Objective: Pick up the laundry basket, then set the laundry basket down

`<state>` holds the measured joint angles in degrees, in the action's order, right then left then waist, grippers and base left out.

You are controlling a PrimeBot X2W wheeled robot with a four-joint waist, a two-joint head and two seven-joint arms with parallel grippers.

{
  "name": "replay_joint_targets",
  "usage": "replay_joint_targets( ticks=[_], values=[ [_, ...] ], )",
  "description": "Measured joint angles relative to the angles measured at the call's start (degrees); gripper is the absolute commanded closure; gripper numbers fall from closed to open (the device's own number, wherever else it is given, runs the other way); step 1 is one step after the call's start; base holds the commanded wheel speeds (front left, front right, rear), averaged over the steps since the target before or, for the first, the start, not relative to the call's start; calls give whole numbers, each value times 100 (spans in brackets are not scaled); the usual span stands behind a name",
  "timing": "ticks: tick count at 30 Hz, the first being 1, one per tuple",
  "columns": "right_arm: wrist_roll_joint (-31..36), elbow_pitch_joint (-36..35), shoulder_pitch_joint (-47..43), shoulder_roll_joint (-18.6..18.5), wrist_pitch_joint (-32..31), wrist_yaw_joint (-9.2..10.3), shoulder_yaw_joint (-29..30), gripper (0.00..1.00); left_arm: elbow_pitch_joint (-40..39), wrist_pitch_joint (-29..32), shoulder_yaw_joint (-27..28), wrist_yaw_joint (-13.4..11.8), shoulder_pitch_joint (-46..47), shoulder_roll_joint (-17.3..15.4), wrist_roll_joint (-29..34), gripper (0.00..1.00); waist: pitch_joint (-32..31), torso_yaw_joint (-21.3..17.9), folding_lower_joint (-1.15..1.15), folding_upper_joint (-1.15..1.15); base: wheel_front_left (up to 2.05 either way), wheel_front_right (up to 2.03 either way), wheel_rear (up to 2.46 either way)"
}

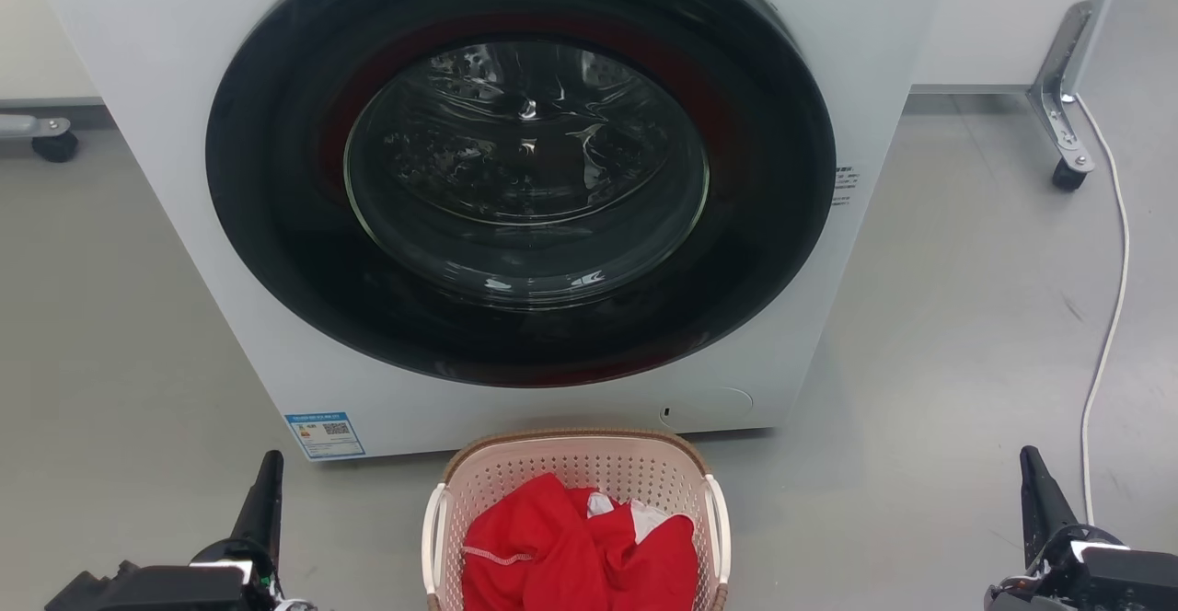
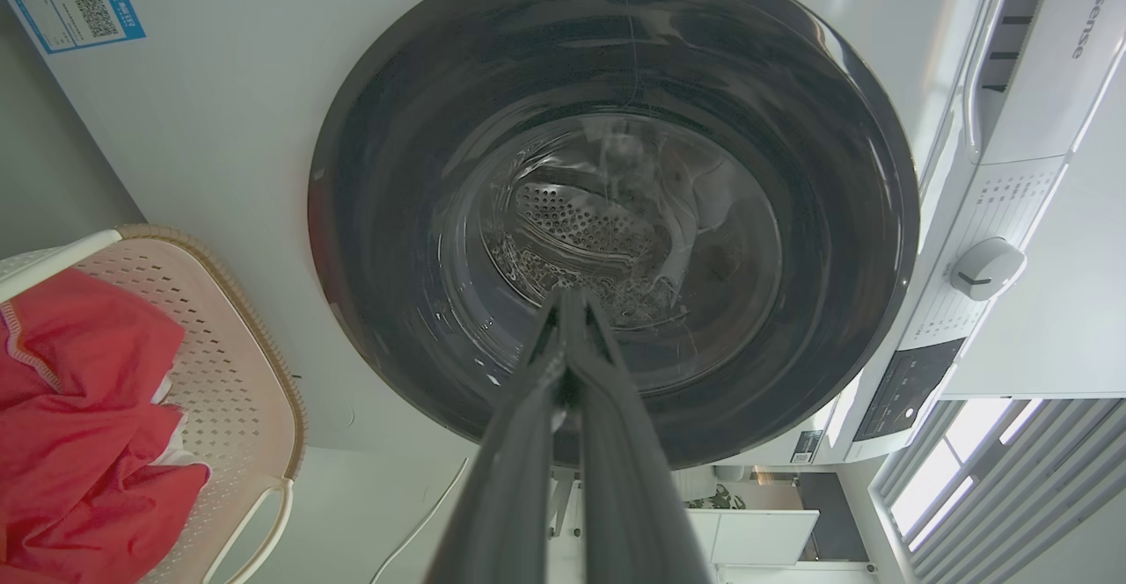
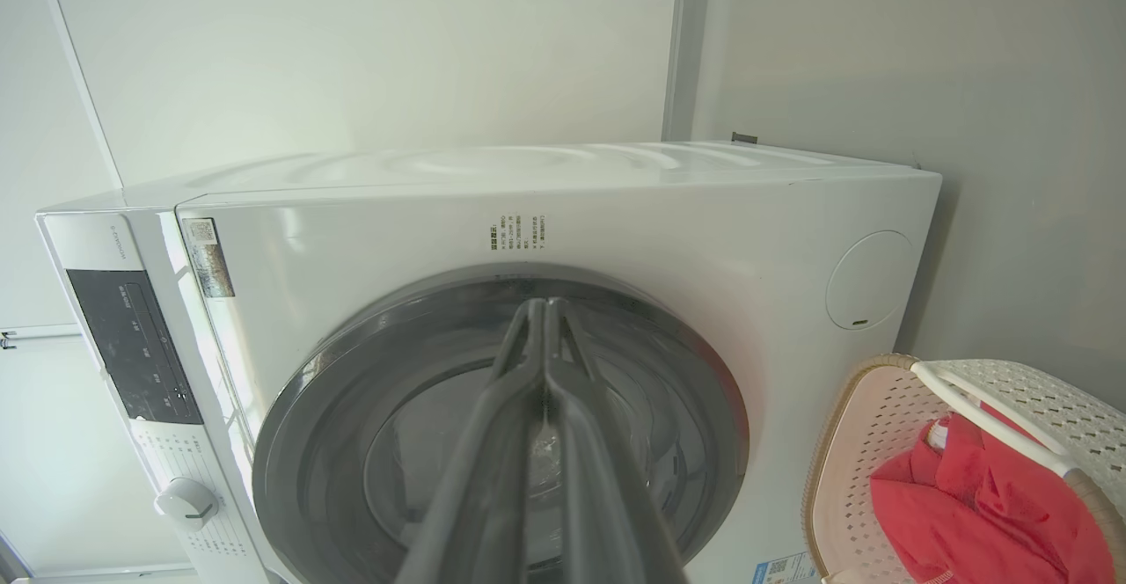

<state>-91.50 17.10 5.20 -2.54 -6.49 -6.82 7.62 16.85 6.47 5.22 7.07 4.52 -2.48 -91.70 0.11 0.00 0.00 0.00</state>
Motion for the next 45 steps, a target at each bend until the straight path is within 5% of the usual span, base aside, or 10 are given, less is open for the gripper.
replay_joint_targets(
  ticks=[45],
  values=[
    [-1, 2, 1, 2, 0, -1, 0, 100, 8, 0, 0, 1, 0, 1, -1, 100, -1, 0, 0, 0, 0, 0, 0]
  ],
)
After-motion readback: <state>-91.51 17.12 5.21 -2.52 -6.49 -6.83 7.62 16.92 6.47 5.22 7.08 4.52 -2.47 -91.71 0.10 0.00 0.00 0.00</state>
